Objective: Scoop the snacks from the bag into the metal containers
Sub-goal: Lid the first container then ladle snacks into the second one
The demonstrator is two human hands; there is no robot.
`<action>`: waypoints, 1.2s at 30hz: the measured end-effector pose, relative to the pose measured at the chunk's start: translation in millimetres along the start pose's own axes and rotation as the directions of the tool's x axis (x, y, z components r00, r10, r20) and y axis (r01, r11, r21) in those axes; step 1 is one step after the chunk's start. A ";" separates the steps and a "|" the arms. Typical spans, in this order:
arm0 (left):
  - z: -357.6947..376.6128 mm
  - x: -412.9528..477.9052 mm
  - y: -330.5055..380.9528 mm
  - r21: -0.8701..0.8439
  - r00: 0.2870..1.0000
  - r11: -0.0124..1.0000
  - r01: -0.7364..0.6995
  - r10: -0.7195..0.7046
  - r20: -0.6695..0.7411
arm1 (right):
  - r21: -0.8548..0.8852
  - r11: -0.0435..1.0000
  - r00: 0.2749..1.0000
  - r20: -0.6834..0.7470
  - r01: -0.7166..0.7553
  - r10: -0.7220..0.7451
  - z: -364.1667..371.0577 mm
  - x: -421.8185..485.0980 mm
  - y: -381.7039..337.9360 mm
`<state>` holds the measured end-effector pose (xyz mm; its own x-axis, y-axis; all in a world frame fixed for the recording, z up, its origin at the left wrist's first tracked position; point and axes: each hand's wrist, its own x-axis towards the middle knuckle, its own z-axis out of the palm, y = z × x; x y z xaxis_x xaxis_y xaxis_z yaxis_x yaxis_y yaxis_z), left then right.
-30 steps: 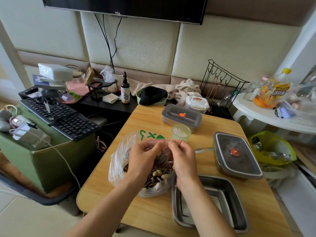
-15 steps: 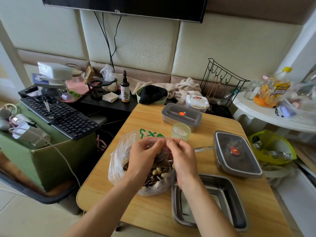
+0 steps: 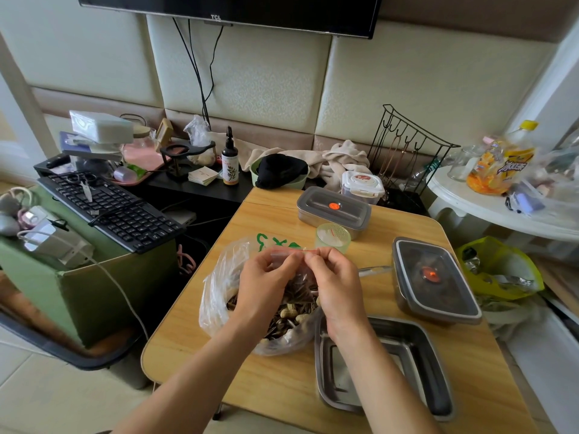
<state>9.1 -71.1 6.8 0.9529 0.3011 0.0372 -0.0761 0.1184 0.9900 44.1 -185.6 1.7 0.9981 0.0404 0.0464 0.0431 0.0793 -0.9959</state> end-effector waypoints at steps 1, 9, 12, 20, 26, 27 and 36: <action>-0.6 0.5 0.0 0.001 1.000 1.000 -0.001 0.001 -0.008 | -0.004 1.000 1.000 0.011 -0.001 0.001 -1.0 -0.4 -1.2; -2.6 1.5 -1.0 -0.005 1.000 1.000 0.014 -0.014 -0.003 | -0.033 0.999 0.997 0.079 -0.020 0.023 -6.6 -0.4 -3.6; -3.5 1.9 -0.4 0.008 1.000 1.000 0.014 -0.014 0.020 | -0.051 0.999 0.997 0.079 0.005 -0.001 -9.3 0.1 -6.7; -8.0 9.0 -2.9 -0.091 0.999 0.995 0.041 -0.044 -0.030 | -0.031 0.998 0.998 0.024 -0.052 0.053 -17.4 7.7 -7.7; -5.4 6.9 -3.5 -0.085 0.996 0.993 0.085 -0.083 0.028 | -0.035 0.999 1.000 0.021 -0.021 0.022 -15.8 7.1 -1.3; -5.6 6.8 -4.1 -0.070 0.996 0.995 0.077 -0.075 0.039 | -0.033 0.999 1.000 0.020 -0.016 0.017 -15.8 7.8 -1.2; -12.0 6.6 -1.6 0.003 0.999 1.000 0.015 -0.015 0.035 | -0.142 0.980 0.978 0.176 0.138 -0.113 -18.2 4.4 -8.7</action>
<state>12.0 -57.9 3.8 0.9636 0.2659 0.0268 -0.0607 0.1203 0.9909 48.9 -204.3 9.2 0.9636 0.2057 0.1711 0.1864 -0.0577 -0.9808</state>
